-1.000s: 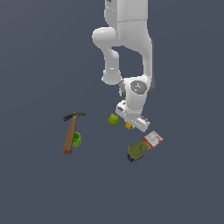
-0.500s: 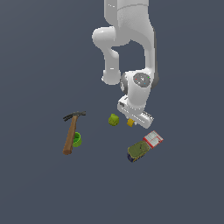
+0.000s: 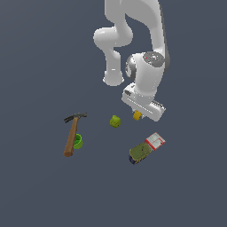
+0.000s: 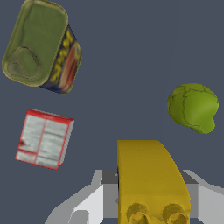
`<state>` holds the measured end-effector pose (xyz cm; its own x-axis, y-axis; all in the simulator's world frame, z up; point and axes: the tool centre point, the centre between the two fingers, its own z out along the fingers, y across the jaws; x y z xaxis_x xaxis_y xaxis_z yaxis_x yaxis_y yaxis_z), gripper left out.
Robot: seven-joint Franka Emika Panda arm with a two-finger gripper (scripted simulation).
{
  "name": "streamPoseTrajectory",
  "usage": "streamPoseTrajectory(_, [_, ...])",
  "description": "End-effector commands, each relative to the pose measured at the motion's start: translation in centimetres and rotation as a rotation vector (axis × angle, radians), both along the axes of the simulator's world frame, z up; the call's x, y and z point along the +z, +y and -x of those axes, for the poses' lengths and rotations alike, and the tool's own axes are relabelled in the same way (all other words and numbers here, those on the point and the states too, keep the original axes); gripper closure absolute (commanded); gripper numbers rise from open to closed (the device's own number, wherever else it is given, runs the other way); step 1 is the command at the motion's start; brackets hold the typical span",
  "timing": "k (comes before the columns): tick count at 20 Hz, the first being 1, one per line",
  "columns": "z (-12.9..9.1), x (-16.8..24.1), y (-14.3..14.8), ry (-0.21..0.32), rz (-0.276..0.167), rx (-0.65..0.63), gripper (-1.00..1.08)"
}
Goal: Pick up a designated object from a clutter of objects.
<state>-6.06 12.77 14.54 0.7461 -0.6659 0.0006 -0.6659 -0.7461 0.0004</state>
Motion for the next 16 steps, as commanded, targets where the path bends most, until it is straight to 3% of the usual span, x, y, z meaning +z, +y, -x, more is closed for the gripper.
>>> streamPoseTrajectory(1, [-0.1, 2.5, 0.4, 0.0, 0.001, 0.0, 1.08])
streamPoseTrajectory(16, [-1.0, 16.5, 2.7, 0.0, 0.001, 0.0, 1.08])
